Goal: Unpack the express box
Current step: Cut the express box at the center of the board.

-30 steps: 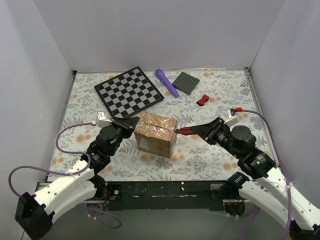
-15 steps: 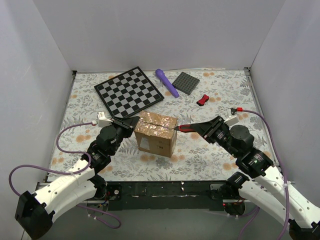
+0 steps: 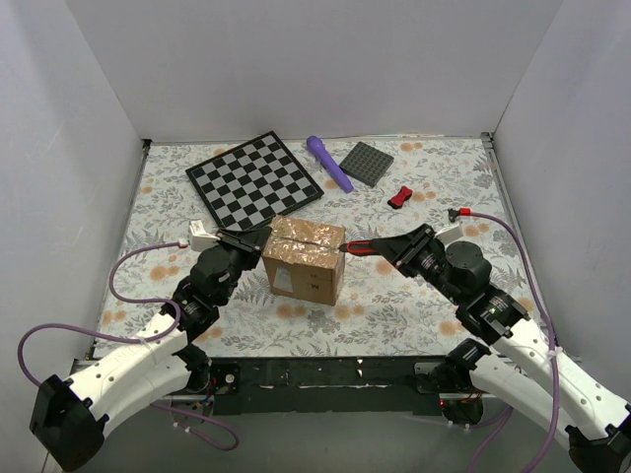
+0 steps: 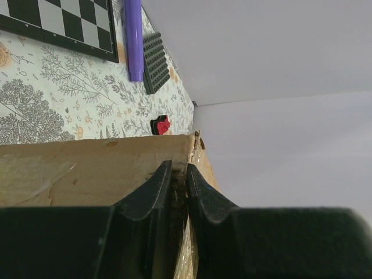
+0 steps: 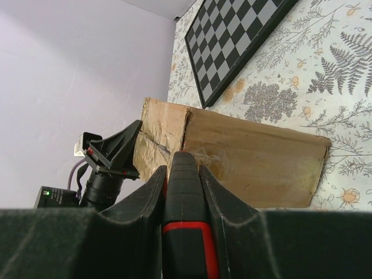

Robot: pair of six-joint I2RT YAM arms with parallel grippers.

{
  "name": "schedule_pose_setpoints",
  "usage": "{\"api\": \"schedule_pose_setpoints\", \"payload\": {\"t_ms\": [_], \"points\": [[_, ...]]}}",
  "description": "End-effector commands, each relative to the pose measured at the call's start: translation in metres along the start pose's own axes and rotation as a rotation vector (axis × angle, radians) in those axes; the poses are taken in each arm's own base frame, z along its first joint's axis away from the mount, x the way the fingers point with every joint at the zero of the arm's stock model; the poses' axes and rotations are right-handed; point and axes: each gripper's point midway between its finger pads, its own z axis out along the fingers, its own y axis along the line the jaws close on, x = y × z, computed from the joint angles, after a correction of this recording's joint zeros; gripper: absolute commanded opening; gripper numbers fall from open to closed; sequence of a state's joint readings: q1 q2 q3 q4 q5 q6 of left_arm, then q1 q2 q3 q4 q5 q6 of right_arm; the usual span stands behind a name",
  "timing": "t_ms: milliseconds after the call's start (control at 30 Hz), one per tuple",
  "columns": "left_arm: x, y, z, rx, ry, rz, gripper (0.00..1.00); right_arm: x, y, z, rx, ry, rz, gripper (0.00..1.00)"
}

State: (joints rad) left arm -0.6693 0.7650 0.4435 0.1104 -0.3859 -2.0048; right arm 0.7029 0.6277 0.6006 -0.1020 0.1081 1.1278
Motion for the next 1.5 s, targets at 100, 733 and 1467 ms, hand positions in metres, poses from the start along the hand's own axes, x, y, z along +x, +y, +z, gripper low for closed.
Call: {"api": "schedule_pose_setpoints", "payload": {"t_ms": [100,733,1467], "points": [[0.028,0.023,-0.004,-0.079,0.111,-0.107,0.0,0.03,-0.002,0.008,-0.034,0.137,0.013,0.01],[0.019,0.024,-0.009,-0.076,0.071,-0.118,0.0,0.012,0.013,-0.007,-0.079,0.06,-0.012,0.01],[0.0,0.036,-0.013,-0.134,-0.022,-0.087,0.0,0.041,0.033,-0.024,-0.171,0.267,-0.132,0.01]]}}
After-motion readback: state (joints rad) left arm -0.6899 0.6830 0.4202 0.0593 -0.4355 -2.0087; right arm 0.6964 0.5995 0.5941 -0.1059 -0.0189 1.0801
